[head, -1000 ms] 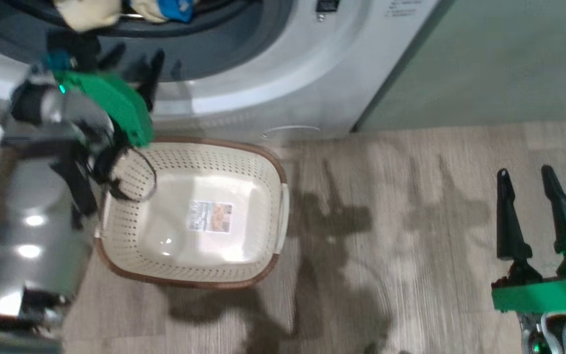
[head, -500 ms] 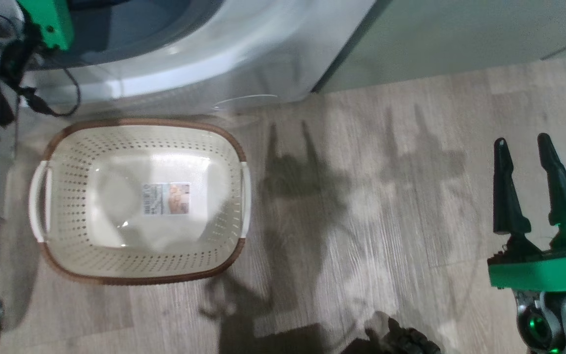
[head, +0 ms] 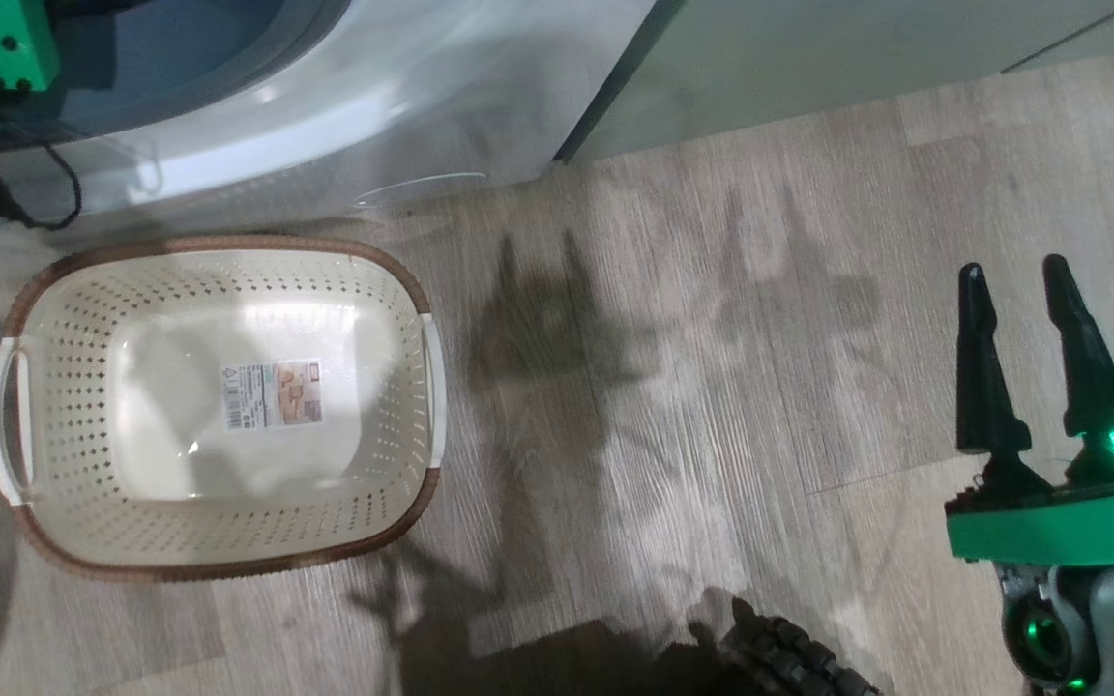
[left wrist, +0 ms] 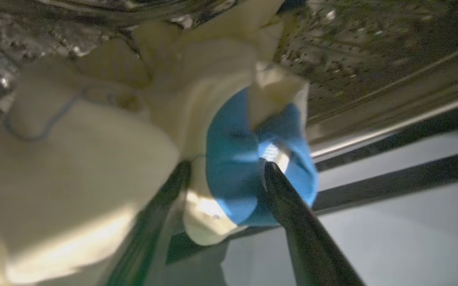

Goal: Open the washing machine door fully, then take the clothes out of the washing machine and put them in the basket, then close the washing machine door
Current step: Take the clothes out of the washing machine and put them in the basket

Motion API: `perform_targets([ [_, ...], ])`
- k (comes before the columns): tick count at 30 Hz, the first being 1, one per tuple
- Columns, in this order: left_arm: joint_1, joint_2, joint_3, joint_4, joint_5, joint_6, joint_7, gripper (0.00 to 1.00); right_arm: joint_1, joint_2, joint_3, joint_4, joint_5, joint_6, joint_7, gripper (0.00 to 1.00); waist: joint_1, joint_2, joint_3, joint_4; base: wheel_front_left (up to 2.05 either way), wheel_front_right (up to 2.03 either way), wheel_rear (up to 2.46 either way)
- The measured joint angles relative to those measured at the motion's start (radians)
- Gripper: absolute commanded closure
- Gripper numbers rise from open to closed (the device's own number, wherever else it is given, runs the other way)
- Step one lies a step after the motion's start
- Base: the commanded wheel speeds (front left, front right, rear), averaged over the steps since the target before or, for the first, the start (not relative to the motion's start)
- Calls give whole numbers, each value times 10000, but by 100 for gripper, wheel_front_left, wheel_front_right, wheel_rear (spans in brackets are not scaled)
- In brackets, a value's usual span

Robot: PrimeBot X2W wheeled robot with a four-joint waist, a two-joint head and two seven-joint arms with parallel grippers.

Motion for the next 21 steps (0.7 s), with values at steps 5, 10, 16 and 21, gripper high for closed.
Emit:
perform_targets([
  [5,-43,36,-13,217,-21,52,245,100,-1,0,52,-2,77,0,0,0,0,0,22,-69,0,0,0],
  [10,-43,10,-148,253,-79,50,188,100,-1,0,46,-6,77,0,0,0,0,0,-28,-16,0,0,0],
  [16,-13,-71,-313,102,-75,48,-466,100,-1,0,-42,-17,75,0,0,0,0,0,-103,168,0,0,0],
  [21,116,-274,-407,-320,-77,63,-1287,100,0,0,-111,-25,44,0,2,0,0,0,-187,353,0,0,0],
])
